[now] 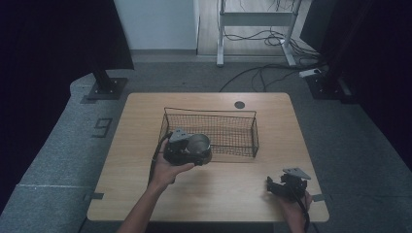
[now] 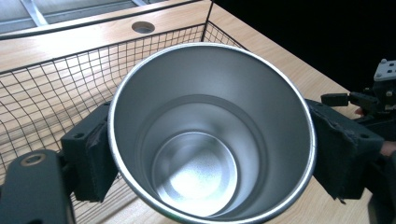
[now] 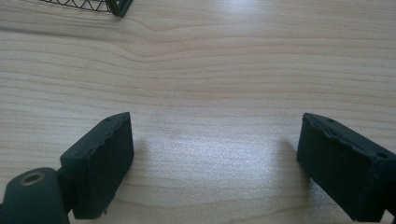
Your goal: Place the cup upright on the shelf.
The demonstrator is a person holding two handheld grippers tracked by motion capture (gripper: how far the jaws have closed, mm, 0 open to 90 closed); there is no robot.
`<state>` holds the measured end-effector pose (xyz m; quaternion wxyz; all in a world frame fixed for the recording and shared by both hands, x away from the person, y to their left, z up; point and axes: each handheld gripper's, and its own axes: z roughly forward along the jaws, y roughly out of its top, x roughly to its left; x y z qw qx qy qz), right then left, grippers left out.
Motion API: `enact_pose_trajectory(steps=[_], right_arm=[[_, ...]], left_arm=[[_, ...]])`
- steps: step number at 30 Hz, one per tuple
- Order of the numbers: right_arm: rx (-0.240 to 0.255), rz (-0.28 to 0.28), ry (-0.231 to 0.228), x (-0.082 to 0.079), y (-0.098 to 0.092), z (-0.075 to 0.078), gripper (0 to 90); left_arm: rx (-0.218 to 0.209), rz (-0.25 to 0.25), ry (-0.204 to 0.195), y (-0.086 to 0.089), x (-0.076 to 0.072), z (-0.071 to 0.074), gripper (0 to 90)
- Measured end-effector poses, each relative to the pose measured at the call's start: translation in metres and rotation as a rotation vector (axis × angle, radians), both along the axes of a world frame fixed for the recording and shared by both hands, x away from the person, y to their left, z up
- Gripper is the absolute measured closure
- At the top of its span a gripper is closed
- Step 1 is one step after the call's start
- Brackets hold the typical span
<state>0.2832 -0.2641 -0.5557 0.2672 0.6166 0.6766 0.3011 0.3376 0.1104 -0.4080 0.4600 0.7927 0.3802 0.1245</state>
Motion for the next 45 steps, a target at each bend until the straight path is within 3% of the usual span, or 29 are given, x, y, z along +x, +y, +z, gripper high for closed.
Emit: enact_pose_trajectory(steps=[17,45], right_arm=[[0.001,-0.001,0.003,0.0,0.0,0.0,10.7],[-0.001,0.0,-0.002,0.0,0.0,0.0,10.8]], left_arm=[[-0.006,0.01,-0.005,0.004,0.009,0.013,14.7],[-0.007,0.021,-0.001,0.0,0.03,0.022,14.7]])
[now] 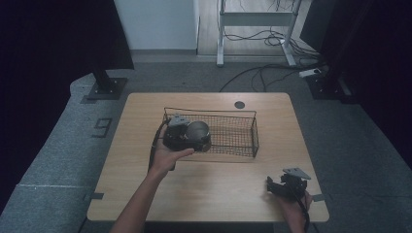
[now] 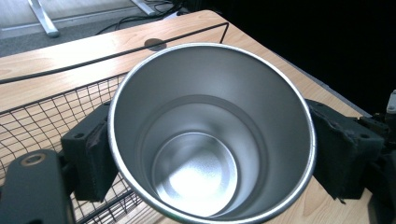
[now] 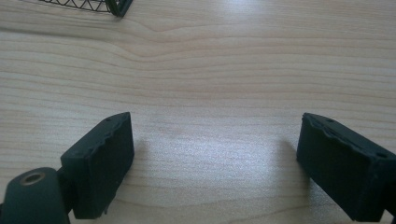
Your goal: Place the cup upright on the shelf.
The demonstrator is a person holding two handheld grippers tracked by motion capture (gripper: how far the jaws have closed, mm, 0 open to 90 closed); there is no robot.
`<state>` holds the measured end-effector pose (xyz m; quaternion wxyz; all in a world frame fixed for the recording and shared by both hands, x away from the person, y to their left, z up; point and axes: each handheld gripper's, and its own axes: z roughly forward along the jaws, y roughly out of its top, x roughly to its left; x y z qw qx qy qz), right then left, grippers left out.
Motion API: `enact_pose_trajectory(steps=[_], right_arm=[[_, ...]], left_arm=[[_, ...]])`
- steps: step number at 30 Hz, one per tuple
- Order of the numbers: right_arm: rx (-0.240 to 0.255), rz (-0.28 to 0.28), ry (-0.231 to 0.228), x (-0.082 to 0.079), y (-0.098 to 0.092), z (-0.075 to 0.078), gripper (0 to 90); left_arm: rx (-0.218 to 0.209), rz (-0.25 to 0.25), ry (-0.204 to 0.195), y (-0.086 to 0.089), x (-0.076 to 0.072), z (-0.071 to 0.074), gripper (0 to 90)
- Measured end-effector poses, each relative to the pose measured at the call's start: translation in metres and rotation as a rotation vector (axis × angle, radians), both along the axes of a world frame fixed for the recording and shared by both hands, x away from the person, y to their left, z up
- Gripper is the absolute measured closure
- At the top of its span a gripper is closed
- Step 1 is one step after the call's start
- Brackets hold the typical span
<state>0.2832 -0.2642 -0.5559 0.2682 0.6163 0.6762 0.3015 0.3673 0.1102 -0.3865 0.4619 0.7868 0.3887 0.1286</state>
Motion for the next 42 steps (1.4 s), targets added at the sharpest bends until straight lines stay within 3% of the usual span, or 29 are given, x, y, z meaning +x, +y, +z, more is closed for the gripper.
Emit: enact_pose_trajectory(steps=[24,30,42], right_arm=[[0.0,0.0,0.0,0.0,0.0,0.0,10.9],[0.0,0.0,0.0,0.0,0.0,0.0,10.9],[0.0,0.0,-0.001,0.0,0.0,0.0,11.1]], left_arm=[[0.027,0.021,-0.009,0.0,0.018,0.01,14.7],[0.017,0.018,-0.004,0.0,0.021,0.012,14.7],[0.03,0.036,-0.011,-0.002,0.039,0.013,14.8]])
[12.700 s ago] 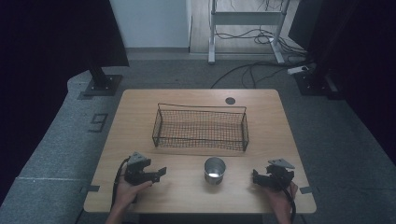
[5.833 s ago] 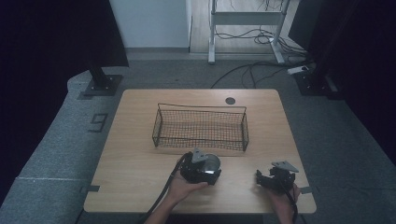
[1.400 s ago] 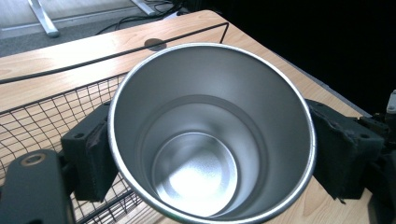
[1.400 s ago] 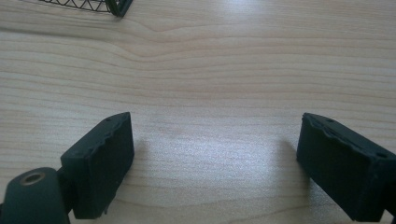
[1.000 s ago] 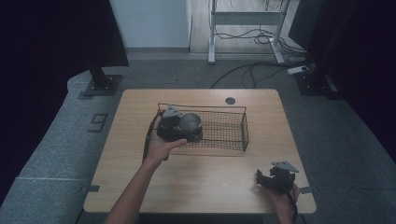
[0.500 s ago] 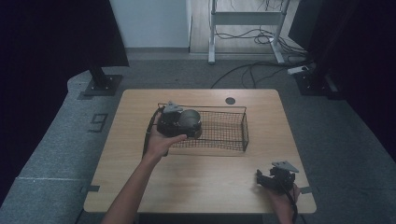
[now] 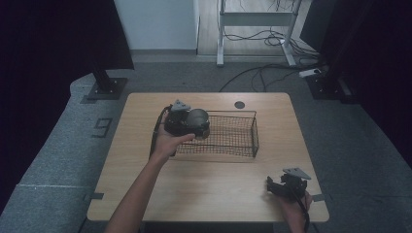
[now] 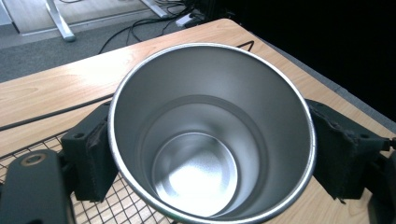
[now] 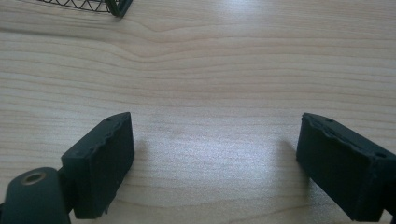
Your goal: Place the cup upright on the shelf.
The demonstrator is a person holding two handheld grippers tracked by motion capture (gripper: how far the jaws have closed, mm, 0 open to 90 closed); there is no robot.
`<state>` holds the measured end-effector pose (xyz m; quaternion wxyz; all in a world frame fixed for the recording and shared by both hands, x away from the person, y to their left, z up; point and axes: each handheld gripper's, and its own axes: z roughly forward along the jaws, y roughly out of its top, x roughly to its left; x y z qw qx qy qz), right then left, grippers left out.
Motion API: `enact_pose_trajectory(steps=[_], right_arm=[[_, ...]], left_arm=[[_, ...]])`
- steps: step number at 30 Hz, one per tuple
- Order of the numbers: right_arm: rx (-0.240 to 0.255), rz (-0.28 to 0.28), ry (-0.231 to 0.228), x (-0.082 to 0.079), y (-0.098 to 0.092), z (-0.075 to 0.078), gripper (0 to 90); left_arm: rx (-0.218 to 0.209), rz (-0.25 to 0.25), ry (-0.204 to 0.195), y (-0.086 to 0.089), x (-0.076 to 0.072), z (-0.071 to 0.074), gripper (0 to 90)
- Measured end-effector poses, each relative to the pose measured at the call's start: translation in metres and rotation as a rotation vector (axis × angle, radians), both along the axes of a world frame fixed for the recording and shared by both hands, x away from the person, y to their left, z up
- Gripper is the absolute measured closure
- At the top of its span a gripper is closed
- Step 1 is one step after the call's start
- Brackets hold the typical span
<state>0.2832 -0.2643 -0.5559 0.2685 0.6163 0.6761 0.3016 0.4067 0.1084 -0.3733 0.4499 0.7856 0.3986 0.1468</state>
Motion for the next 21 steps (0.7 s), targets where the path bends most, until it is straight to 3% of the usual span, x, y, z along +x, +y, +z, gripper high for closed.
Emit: enact_pose_trajectory(steps=[21], right_arm=[[0.001,0.0,0.001,0.0,0.0,0.0,11.2]], left_arm=[[0.036,0.028,0.015,-0.005,0.025,-0.008,14.7]])
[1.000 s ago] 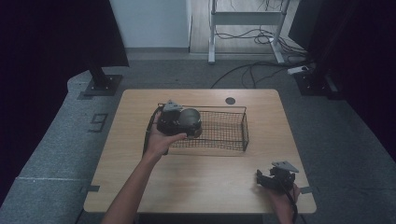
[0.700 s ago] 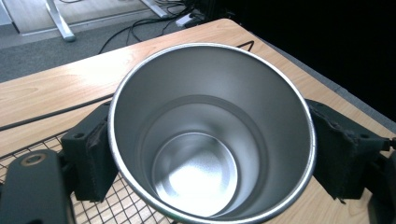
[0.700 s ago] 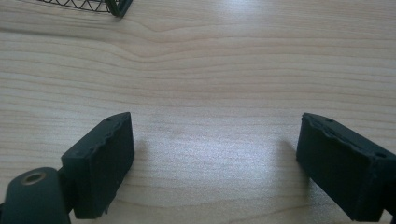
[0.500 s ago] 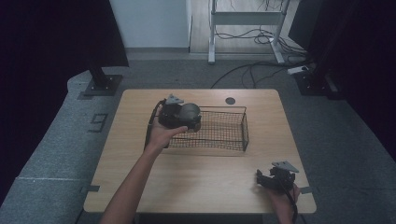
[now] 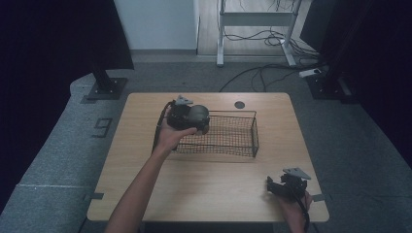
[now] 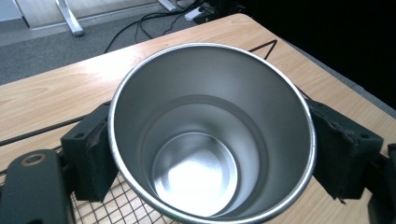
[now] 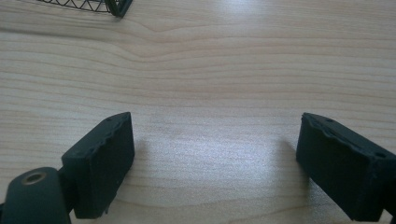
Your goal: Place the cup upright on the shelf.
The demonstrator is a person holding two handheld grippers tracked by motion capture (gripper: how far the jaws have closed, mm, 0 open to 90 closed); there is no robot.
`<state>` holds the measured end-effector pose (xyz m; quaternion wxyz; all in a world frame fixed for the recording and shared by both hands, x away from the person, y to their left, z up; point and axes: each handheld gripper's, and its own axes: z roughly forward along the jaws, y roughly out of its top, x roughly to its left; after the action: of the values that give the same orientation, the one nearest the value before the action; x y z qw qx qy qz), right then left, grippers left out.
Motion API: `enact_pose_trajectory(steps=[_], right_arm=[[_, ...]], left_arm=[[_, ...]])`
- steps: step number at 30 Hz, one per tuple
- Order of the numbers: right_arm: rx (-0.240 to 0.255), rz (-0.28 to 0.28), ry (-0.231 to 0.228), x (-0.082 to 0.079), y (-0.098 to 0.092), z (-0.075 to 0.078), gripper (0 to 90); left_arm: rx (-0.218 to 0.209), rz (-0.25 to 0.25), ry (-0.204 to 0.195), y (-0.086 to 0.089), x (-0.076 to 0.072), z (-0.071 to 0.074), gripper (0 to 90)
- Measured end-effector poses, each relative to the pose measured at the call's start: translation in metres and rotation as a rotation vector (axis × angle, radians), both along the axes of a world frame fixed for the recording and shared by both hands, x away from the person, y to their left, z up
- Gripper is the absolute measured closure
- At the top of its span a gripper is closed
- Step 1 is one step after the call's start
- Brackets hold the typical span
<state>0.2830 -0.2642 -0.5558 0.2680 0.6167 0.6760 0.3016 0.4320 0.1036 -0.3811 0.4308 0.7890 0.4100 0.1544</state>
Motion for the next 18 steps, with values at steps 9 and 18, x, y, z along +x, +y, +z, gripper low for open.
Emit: enact_pose_trajectory(steps=[9,18], right_arm=[[0.0,0.0,0.0,0.0,0.0,0.0,11.3],[-0.001,0.0,-0.001,0.0,0.0,0.0,11.3]], left_arm=[[0.02,0.02,0.017,0.001,0.011,-0.008,14.7],[0.037,0.033,0.031,0.001,0.022,-0.019,14.7]])
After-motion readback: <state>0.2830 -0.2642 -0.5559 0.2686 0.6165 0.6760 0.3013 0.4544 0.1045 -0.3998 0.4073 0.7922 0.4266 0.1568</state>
